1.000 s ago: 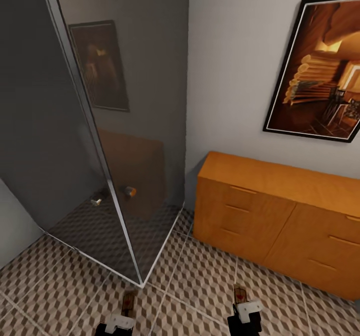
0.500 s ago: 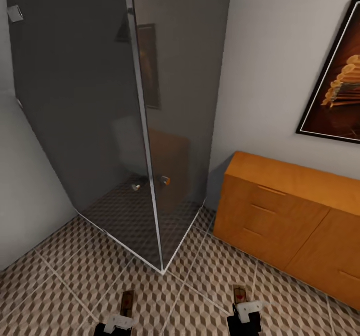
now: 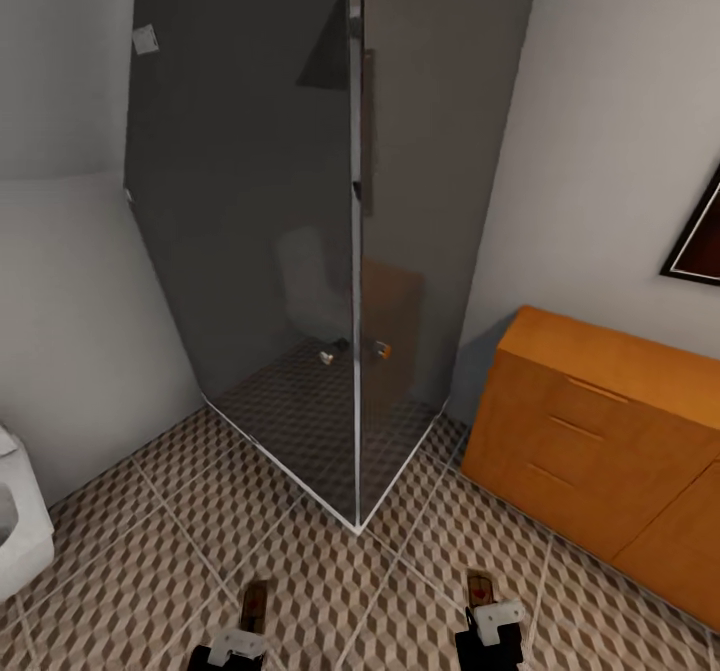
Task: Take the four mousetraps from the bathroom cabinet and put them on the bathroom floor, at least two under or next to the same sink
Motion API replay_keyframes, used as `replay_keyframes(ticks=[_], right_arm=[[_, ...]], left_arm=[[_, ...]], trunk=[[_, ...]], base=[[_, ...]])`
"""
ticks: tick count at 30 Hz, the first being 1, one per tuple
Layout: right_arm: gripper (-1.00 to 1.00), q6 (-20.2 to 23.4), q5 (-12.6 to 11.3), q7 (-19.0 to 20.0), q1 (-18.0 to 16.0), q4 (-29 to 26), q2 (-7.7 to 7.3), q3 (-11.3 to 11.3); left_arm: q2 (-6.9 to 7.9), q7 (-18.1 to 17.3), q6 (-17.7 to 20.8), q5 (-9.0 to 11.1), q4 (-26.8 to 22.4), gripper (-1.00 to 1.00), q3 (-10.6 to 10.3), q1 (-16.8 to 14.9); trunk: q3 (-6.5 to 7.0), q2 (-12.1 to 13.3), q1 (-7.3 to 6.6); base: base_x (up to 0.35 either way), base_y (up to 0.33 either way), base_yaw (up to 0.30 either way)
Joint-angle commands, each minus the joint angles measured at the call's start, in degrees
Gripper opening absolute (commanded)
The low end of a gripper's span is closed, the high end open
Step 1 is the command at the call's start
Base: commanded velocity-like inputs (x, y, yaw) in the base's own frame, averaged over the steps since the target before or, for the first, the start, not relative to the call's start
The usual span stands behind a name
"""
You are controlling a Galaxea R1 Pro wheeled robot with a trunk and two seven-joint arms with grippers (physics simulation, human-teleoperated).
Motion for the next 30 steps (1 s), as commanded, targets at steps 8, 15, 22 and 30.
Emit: replay_keyframes(ticks=[8,15,22,30], right_arm=[[-1.0,-0.1,0.0,-0.3,0.0,0.0,-0.04,0.3],[-1.0,-0.1,0.0,-0.3,0.0,0.1,-0.04,0.3],[-1.0,-0.1,0.0,-0.3,0.0,0.1,-0.04,0.3],[-1.0,-0.1,0.0,-0.3,0.0,0.1,-0.02,0.3]], left_arm=[[-0.05,0.1,-0.3,0.5,0.2,-1.0,-0.5,-0.1],[-0.04,0.1,-0.3,0.5,0.2,-1.0,-0.5,-0.1],[-0.04,0.1,-0.4,0.5,0.2,-1.0,-0.5,-0.1],[-0.04,0.1,-0.4,0.5,0.2,-1.0,-0.5,-0.1]], trunk=[[-0.12,-0.1,0.03],[-0.12,-0.1,0.03],[-0.12,-0.1,0.03],[-0.12,-0.1,0.03]], base=[[-0.001,0.0,0.274],[0.0,0.0,0.274],[0.0,0.0,0.274],[0.0,0.0,0.274]])
